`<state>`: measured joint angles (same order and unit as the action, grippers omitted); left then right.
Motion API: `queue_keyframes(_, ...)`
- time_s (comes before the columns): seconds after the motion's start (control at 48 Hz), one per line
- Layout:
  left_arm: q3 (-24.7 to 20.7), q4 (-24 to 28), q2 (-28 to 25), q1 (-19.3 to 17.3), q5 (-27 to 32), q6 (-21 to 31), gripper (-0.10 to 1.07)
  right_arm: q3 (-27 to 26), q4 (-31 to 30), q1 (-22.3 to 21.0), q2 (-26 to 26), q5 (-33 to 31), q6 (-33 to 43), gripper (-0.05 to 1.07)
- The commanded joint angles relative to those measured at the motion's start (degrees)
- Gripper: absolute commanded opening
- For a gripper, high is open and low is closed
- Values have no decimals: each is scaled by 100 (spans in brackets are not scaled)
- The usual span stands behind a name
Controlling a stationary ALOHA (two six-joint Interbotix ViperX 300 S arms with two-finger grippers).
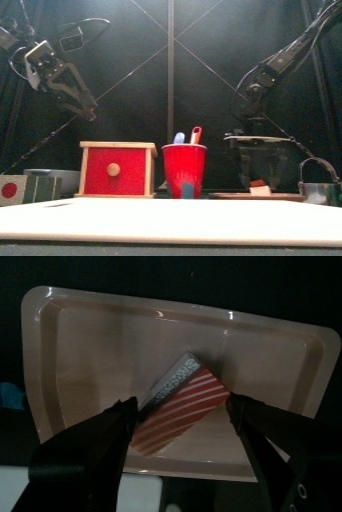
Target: Put assembled salmon sushi onto plate
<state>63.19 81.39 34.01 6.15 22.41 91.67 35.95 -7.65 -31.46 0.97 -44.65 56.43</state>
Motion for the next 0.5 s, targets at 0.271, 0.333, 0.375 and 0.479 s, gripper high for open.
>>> queue_keyframes(0.271,-123,44,9,-26,-9,-9,98,-97,-9,598,-1169,-9,-9,100)
queue_keyframes(0.333,-158,44,9,-26,0,-9,98,-35,-26,773,-1336,79,-35,100)
queue_keyframes(0.375,-176,53,9,-26,-9,18,98,35,-88,949,-1468,193,-44,100)
queue_keyframes(0.479,-246,70,0,-26,-97,53,98,272,-475,1433,-1846,589,-35,100)
